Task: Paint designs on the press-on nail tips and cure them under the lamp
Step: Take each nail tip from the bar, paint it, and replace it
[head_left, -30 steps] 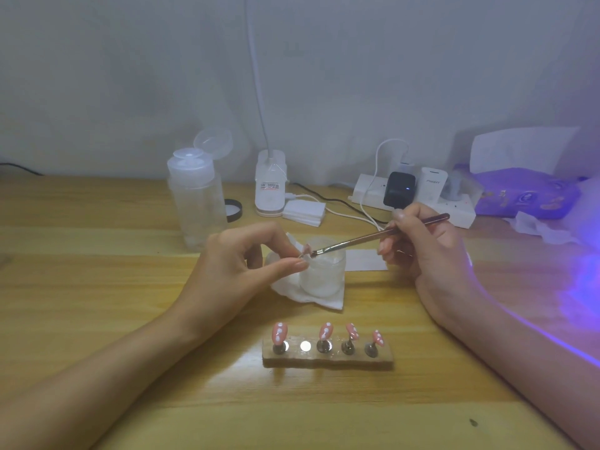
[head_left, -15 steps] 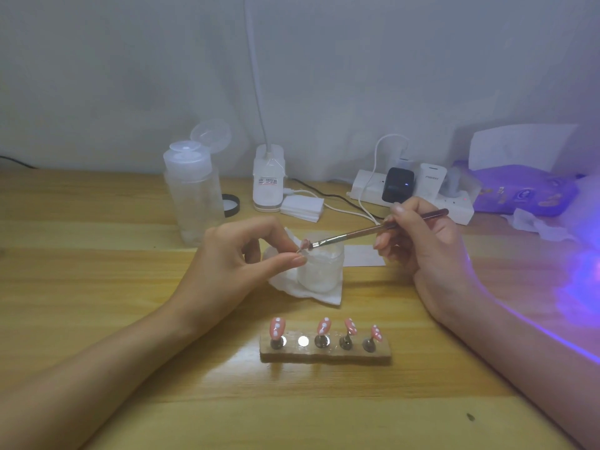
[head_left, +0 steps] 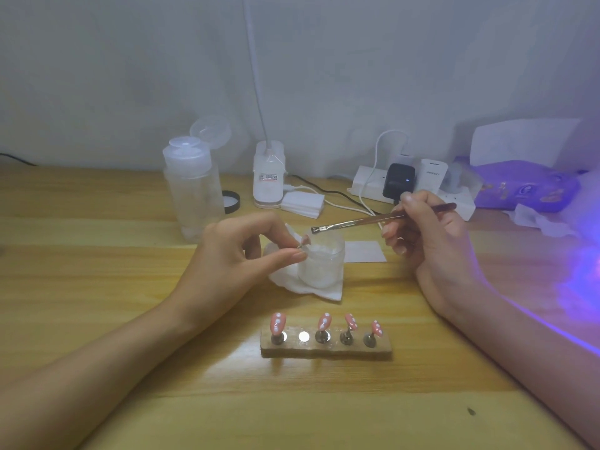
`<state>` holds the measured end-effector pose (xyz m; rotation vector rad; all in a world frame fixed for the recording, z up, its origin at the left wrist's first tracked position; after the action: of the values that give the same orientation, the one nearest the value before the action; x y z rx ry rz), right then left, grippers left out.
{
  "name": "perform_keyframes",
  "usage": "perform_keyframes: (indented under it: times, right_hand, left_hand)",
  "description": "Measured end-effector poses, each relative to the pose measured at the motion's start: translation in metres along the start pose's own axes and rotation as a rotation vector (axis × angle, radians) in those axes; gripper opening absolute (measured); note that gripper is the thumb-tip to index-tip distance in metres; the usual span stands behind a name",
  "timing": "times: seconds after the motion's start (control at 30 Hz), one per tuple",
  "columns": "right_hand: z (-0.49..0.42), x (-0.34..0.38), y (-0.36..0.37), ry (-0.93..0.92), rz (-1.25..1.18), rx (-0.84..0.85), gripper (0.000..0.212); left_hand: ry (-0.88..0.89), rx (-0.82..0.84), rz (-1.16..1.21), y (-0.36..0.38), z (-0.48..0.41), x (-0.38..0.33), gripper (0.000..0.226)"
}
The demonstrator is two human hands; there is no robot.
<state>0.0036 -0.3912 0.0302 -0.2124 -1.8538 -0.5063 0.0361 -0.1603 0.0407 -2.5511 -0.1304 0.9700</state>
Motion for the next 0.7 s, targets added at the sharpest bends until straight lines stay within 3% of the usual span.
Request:
perform_keyframes:
  times: [0.1,0.37,0.7]
  right_hand:
    - [0.0011,-0.001,0.0032,0.005,0.023,0.054,0.03]
    - [0.0002,0.0003,-0.0002,-0.02,0.01,-0.01,0.035]
    - [0.0014,-0.0012,0.0023,-0.038,0.074,0.038,0.026]
  left_hand:
    - [0.0,-0.002,0.002,-0.0002,-0.0002,0.0002,0.013]
    - [0.006,0.0,0.0,-0.0006,0.0002,0.0002,0.012]
    - [-0.011,0.001,0.016,0.0,0.0002,0.0023,0.013]
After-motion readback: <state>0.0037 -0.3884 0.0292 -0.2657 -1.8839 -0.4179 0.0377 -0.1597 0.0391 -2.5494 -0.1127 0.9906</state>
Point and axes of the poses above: each hand's wrist, its own z-axis away from the middle knuckle, its own y-axis out of the palm, x = y × z, the point moved 5 cm from there along -z, towards the middle knuckle, and after that the axes turned 8 degrees about -x, right-handed, at the moved point
